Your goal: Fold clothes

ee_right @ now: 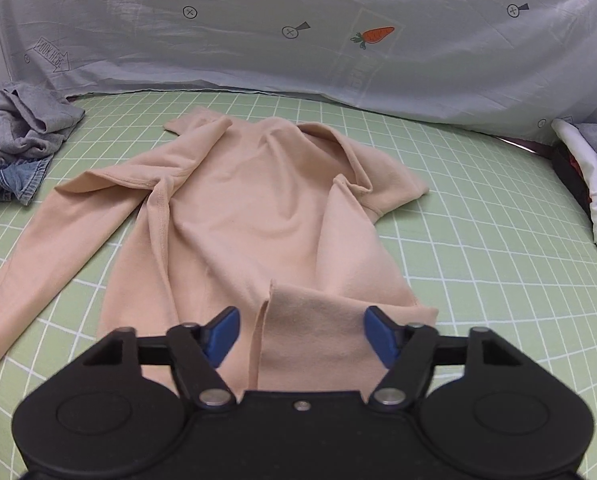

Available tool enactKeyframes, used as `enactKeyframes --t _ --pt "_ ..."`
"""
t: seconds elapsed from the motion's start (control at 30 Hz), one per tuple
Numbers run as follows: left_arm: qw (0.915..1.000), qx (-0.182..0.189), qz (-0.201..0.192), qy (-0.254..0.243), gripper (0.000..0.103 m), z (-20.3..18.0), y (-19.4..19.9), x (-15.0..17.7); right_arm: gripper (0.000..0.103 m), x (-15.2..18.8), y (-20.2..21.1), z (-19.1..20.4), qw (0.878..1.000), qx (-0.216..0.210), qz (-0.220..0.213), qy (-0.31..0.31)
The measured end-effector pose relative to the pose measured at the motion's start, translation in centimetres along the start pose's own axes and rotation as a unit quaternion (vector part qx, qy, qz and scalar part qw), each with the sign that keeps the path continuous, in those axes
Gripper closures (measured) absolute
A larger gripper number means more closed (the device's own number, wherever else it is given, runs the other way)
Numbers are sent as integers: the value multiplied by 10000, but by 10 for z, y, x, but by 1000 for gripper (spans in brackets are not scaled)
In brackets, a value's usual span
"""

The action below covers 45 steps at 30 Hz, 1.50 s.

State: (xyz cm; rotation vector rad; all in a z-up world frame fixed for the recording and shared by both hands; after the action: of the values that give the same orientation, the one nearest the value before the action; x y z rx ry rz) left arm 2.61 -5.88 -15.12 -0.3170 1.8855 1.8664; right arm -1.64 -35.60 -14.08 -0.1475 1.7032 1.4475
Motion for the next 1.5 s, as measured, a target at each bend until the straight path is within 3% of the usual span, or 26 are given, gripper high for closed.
enactKeyframes --t 0.03,0.13,0.27,0.4,0.47,0.5,0.53,0.6,0.63,0.87,1.07,1.13,1.5 --pt "10000 19 -18 -32 57 -5 1 0 83 0 4 -5 10000 -70 17 -31" --pt "9998 133 3 -151 56 -27 0 2 99 -1 22 -26 9998 -186 -3 -124" --pt "9991 295 43 -315 56 -57 0 5 99 3 45 -73 9994 68 -51 -321" --pt "9978 457 83 -479 52 -87 0 9 99 26 34 -131 9944 684 560 -582" --pt "9967 552 95 -585 48 -102 0 11 97 41 25 -152 9885 816 1001 -789" --pt "9958 621 83 -668 47 -111 2 13 91 46 22 -160 9859 840 1146 -889" --pt "9947 692 67 -753 45 -121 3 14 75 47 22 -163 9860 844 1126 -897" --pt "9929 813 30 -871 40 -134 6 18 53 44 25 -167 9882 836 962 -844" --pt "9919 881 18 -914 39 -140 7 19 47 43 26 -169 9893 832 880 -817" --pt "9847 1251 117 -1211 38 -176 10 37 29 24 13 -165 9953 208 626 -703" --pt "9781 1599 82 -1333 38 -193 16 48 28 22 -15 -150 9954 -135 844 -421" --pt "9763 1693 41 -1348 38 -196 20 50 33 22 -21 -146 9951 -201 895 -357" --pt "9757 1716 245 -1339 38 -200 11 56 34 26 -23 -152 9945 -125 947 -427"
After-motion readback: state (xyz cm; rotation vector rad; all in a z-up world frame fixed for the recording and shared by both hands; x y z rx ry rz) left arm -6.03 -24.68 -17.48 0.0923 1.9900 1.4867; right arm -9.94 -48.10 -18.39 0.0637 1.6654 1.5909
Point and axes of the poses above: each gripper's, at about its wrist camera, not at the fingertips, and y roughly against the way its jaws point, z to its left, x to its underside, the point moved 7 cm from there along -y, roughly the way its jaws point, and after that the axes turned 13 degrees about -y, right-handed, at the moved point
